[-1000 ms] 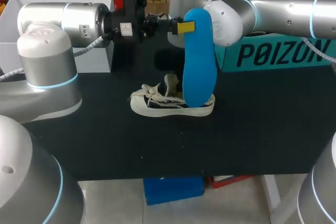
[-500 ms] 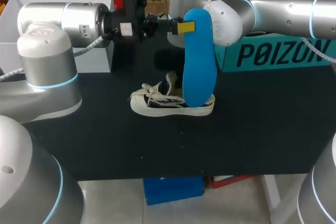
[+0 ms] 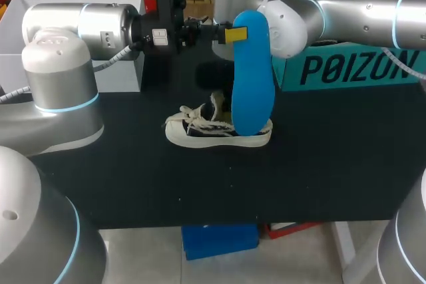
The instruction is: Take the shoe out of the shoebox, open the shoe tongue, remove and reinsert the insole, then place the shoe into the shoebox
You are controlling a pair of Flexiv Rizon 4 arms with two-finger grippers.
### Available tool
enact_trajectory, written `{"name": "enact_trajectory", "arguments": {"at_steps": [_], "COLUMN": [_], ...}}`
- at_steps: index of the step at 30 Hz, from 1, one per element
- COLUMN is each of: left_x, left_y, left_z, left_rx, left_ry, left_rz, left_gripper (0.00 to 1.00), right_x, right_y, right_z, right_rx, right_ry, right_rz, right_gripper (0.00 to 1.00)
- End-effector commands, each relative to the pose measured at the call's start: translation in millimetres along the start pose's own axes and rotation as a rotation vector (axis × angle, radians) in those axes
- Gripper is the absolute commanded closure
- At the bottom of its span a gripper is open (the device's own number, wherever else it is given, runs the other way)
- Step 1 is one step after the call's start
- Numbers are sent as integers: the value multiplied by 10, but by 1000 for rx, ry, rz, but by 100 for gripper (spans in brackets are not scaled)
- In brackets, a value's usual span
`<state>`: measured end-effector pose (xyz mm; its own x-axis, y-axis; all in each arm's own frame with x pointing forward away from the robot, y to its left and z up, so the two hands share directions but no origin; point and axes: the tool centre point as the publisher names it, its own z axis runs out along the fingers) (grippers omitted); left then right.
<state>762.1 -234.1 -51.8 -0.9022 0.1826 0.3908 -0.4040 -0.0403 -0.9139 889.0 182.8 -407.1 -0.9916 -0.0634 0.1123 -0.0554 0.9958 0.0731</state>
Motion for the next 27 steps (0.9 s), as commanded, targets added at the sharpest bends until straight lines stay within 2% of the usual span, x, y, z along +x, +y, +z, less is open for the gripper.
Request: {"name": "enact_trajectory", "arguments": {"at_steps": [1, 8, 12, 19, 27], "left_x": [5, 5, 5, 5, 5], "left_y": [11, 11, 11, 11, 11], "left_z": [16, 16, 16, 16, 16], "left_rx": [3, 3, 3, 3, 3], "left_ry": [-6, -6, -6, -6, -6], "left_rz": [2, 2, 2, 2, 2], "left_gripper": [100, 100, 100, 100, 100], "right_x": [4, 89, 103, 79, 35], "right_y": [24, 114, 151, 155, 143], "right_z": [-42, -426, -638, -824, -836], "right_rx": [0, -22, 10, 53, 36], "right_ry": [19, 26, 6, -38, -77], "right_rz": [-12, -52, -17, 226, 567], "right_gripper": [100, 100, 100, 100, 100]}}
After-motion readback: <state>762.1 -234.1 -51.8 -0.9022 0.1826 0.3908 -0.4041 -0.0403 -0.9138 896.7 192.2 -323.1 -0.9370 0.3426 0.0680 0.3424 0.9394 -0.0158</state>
